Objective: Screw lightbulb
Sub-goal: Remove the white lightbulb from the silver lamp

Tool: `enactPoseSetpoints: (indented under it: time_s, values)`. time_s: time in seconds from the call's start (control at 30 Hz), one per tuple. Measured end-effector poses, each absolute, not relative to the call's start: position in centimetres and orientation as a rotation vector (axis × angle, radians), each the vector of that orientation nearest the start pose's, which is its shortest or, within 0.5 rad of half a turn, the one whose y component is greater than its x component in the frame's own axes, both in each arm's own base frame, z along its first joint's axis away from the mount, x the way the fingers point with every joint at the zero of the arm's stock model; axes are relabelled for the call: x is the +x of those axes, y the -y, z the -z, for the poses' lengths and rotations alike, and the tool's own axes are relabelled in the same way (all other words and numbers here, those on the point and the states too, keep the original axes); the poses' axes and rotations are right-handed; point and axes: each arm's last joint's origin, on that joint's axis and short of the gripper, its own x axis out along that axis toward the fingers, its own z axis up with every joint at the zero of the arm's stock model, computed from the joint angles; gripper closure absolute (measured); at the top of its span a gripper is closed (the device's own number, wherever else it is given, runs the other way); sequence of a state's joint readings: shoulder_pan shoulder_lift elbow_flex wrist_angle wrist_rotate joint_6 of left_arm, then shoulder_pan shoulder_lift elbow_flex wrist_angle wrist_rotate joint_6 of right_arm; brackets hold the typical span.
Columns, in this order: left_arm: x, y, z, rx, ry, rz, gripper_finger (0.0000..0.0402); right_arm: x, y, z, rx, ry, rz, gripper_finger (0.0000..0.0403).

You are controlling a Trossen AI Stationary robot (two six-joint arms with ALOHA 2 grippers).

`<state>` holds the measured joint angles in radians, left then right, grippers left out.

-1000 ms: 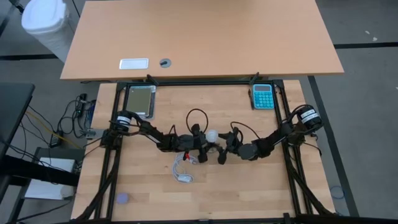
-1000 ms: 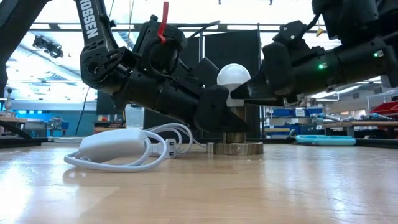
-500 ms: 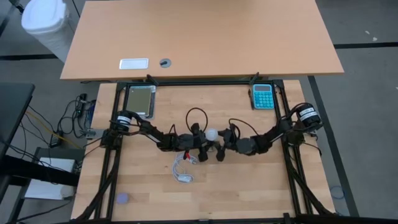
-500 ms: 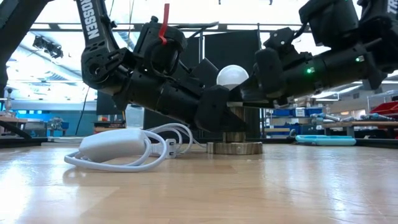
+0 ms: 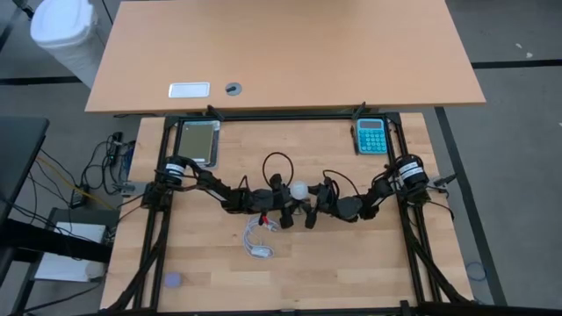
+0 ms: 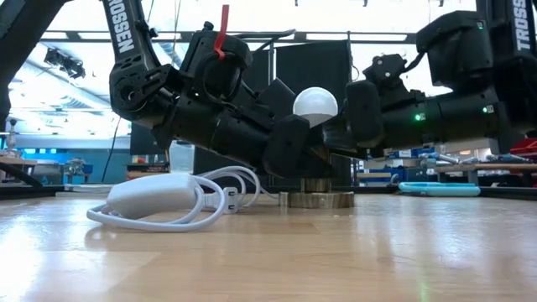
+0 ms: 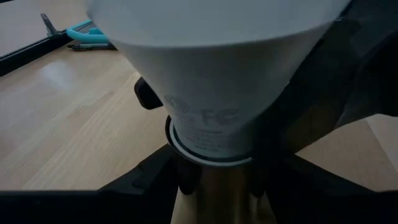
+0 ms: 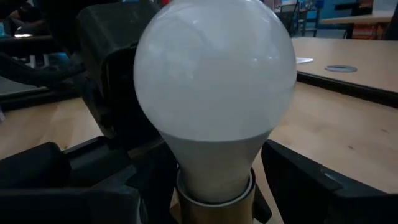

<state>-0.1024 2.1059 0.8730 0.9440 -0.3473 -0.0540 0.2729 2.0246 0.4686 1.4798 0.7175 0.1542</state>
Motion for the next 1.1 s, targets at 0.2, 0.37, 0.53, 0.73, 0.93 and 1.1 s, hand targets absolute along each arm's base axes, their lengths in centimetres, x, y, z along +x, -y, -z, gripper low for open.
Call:
enactPoseSetpoints:
  time_s: [0.2, 0.37, 0.53, 0.73, 0.93, 1.1]
  values:
    - [38.25, 2.94, -9.22, 0.011, -0.276, -0.251, 0.0191, 28.28, -5.96, -9.14, 0.087, -0.025, 0.461, 0.0173]
    - [38.25, 2.94, -9.22, 0.011, -0.276, -0.251, 0.0191, 28.27, -5.95, -9.19, 0.081, -0.022, 0.463, 0.0175]
    - [38.25, 2.94, -9.22, 0.011, -0.276, -0.252, 0.0191, 28.28, -5.98, -9.18, 0.083, -0.023, 0.451, 0.0204]
    - [38.23, 2.93, -9.18, 0.013, -0.281, -0.253, 0.0191, 28.29, -6.0, -9.16, 0.083, -0.025, 0.438, 0.0258]
    - [38.2, 2.95, -9.07, 0.016, -0.293, -0.251, 0.0191, 28.3, -6.03, -9.17, 0.084, -0.025, 0.429, 0.0243]
    - [38.18, 3.0, -9.03, 0.04, -0.301, -0.243, 0.0191, 28.16, -5.84, -9.06, 0.082, -0.032, 0.383, 0.0244]
